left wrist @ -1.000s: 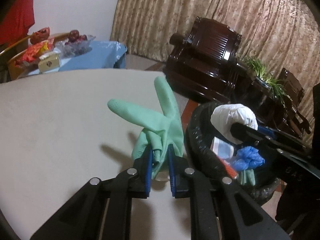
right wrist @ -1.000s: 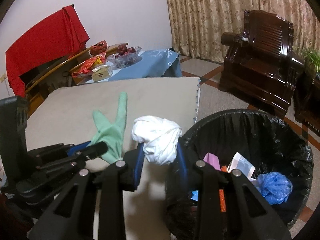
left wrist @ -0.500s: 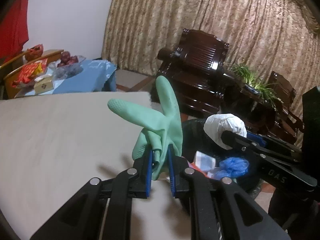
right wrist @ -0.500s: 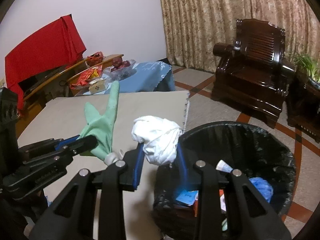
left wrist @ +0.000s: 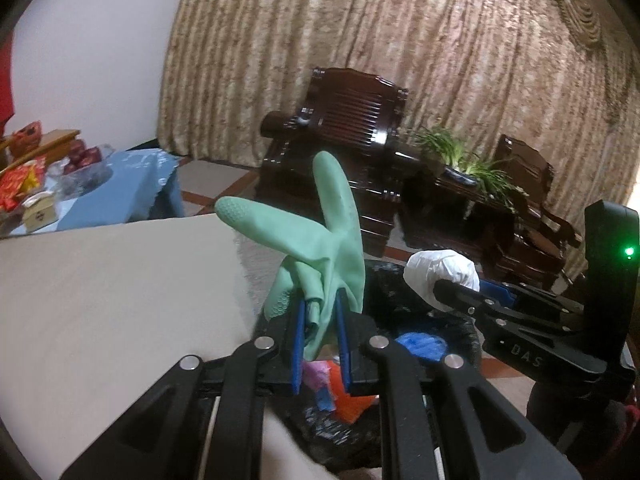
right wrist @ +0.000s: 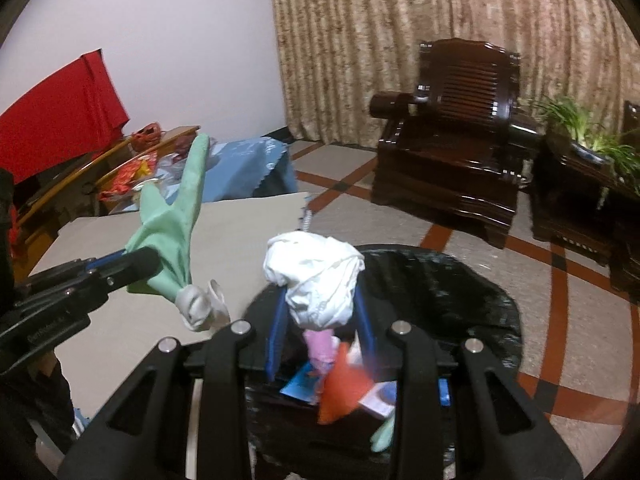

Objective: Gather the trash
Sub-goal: 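Lift the glove and white ball over the bin with both tools, then open both tools to drop the glove and white ball into the bin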

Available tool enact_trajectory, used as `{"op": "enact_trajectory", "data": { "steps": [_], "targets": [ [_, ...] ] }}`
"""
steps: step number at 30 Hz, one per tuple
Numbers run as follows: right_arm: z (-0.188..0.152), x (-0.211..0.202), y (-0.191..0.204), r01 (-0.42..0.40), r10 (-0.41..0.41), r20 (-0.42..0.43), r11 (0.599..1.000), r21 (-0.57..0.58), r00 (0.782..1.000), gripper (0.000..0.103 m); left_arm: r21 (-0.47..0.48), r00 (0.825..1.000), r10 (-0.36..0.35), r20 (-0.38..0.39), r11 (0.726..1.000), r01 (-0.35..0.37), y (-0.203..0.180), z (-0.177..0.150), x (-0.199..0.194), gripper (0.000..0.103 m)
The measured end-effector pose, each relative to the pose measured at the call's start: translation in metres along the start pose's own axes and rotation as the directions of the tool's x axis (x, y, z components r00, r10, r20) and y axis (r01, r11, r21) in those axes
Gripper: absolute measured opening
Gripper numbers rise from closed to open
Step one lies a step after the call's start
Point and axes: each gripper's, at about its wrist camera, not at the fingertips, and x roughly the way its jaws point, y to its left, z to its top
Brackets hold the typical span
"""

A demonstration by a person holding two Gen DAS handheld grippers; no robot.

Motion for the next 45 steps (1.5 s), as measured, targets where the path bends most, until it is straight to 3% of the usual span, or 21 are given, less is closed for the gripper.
{"op": "enact_trajectory", "data": {
  "steps": [11, 34, 37, 38, 40, 45],
  "targets": [
    [-0.012, -0.005, -0.05, 0.084, -0.084, 0.001, 0.995, 0.056, 0.996, 0.03, 0.065, 0.997, -0.062, -0.05, 0.996, 0.065, -0.042, 0.005, 0.043, 0.014],
    [-0.02, -0.001, -0.062, 0.105, -0.103, -0.028, 0.992, 0.064, 0.994, 0.031, 0.079, 0.994, -0.045, -0.097, 0.995, 0.053, -0.049, -0.006, 0.068, 0.014],
    [-0.02, 0.003, -0.06, 0.123, -0.121, -0.033, 0.99, 0.064, 0.992, 0.042, 0.082, 0.993, -0.051, -0.106, 0.995, 0.059, -0.05, -0.008, 0.073, 0.017],
    [-0.021, 0.004, -0.06, 0.127, -0.125, -0.037, 0.99, 0.063, 0.992, 0.053, 0.081, 0.992, -0.056, -0.113, 0.995, 0.065, -0.05, -0.008, 0.075, 0.018],
    [-0.021, 0.006, -0.06, 0.144, -0.142, -0.034, 0.988, 0.058, 0.989, 0.071, 0.072, 0.991, -0.061, -0.121, 0.995, 0.07, -0.049, -0.008, 0.077, 0.036],
    [-0.024, 0.002, -0.061, 0.167, -0.166, -0.019, 0.984, 0.061, 0.986, 0.088, 0.062, 0.994, -0.053, -0.1, 0.996, 0.059, -0.045, -0.007, 0.072, 0.063]
  ]
}}
